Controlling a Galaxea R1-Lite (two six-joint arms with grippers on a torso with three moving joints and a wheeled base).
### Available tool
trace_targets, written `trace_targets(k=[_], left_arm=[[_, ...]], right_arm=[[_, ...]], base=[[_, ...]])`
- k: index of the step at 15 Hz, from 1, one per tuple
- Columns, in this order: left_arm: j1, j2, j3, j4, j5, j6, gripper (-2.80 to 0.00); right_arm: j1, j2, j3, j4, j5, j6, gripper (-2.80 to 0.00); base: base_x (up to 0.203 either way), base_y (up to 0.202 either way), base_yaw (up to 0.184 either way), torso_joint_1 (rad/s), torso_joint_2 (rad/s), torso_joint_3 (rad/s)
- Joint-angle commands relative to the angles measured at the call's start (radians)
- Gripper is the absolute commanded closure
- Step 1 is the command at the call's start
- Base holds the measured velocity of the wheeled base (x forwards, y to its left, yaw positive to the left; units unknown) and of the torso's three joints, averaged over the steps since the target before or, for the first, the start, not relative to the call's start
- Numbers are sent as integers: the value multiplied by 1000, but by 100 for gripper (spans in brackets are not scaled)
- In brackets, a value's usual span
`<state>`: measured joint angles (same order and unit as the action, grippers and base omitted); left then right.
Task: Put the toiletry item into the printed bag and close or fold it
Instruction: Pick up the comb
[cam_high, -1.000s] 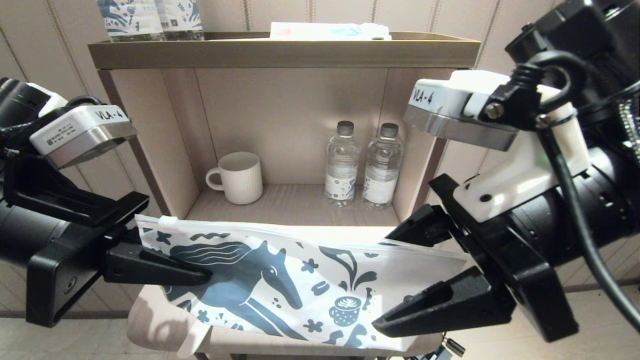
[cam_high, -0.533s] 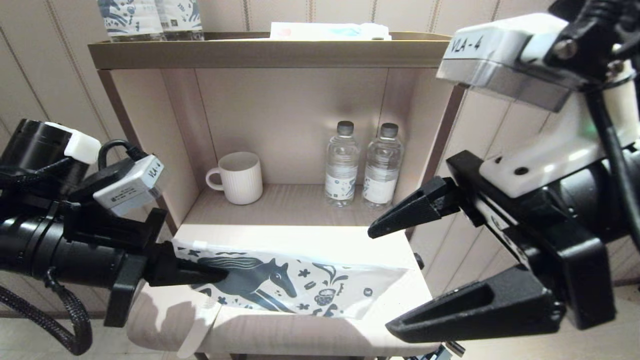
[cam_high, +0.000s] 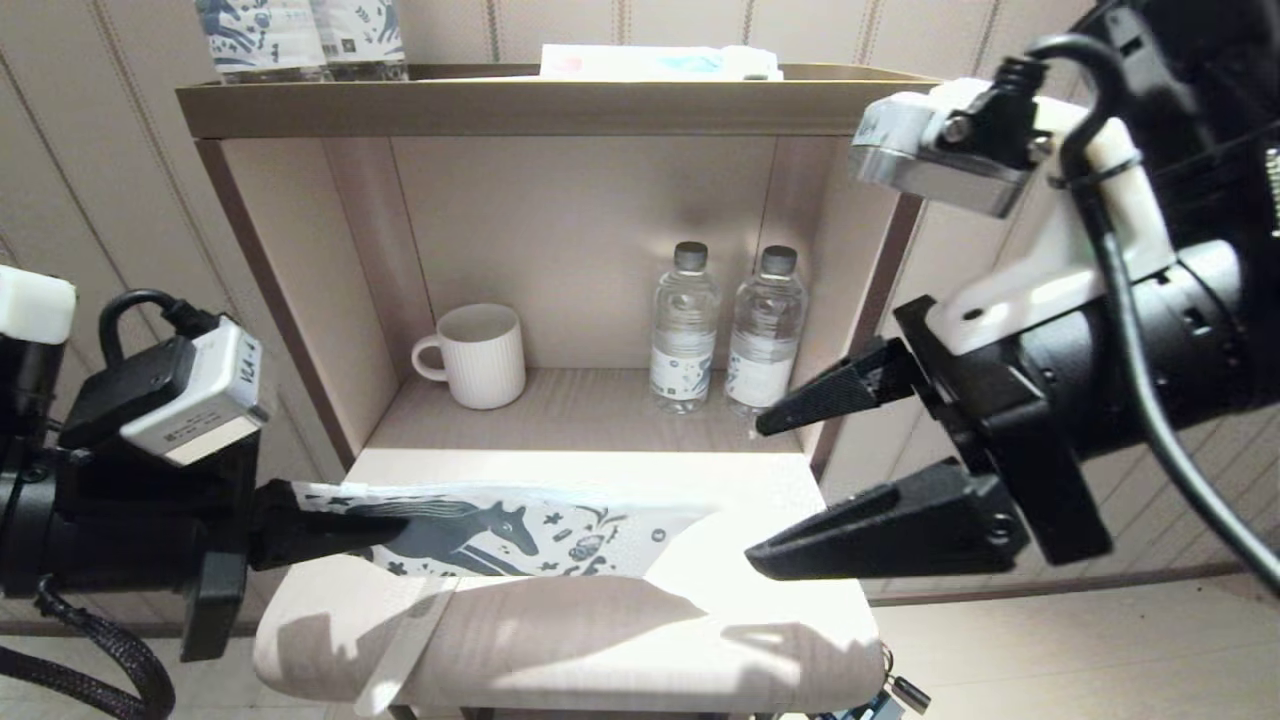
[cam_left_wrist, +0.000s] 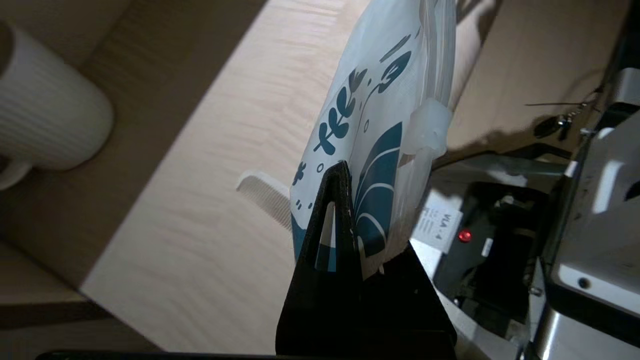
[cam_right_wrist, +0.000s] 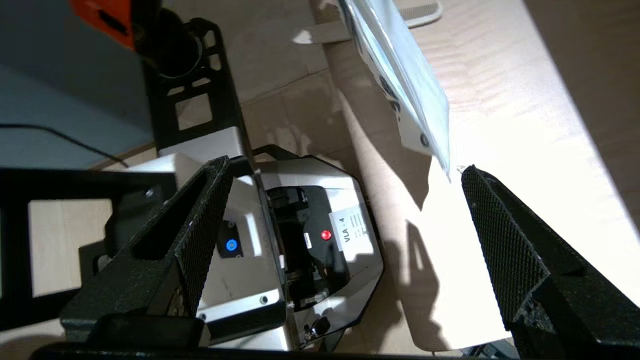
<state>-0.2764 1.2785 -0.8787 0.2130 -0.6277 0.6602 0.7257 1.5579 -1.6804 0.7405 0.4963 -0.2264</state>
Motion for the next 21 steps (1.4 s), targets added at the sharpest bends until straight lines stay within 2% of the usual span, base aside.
trace_targets(k=[1,4,8,11,13,15,18,21], left_arm=[[49,-51,30,-27,0,-1,0],[133,-90,38,-42,6,-45,0],[209,-154,64,-48,5,-53,0],[220,-268,145,-108,8,-50,0],[231,-288,170,-145,15,-55,0],[281,-275,164,-146,14,-75,0],[300,-247,162,-193,38,-133,0],[302,-237,170,-281,69,-215,0]], right_arm=[[2,37,5,-26,-60,34,-280],[35,89,12,-104,-177,136,-280],[67,127,-2,-142,-236,178,-280],[75,147,-3,-170,-265,187,-280],[86,191,-25,-191,-278,221,-280],[106,263,-70,-200,-350,258,-280],[141,377,-152,-203,-425,328,-280],[156,466,-210,-202,-469,356,-280]], base=[[0,0,0,0,0,0],[0,0,0,0,0,0],[0,0,0,0,0,0],[0,0,0,0,0,0],[0,0,0,0,0,0],[0,0,0,0,0,0],[0,0,0,0,0,0],[0,0,0,0,0,0]])
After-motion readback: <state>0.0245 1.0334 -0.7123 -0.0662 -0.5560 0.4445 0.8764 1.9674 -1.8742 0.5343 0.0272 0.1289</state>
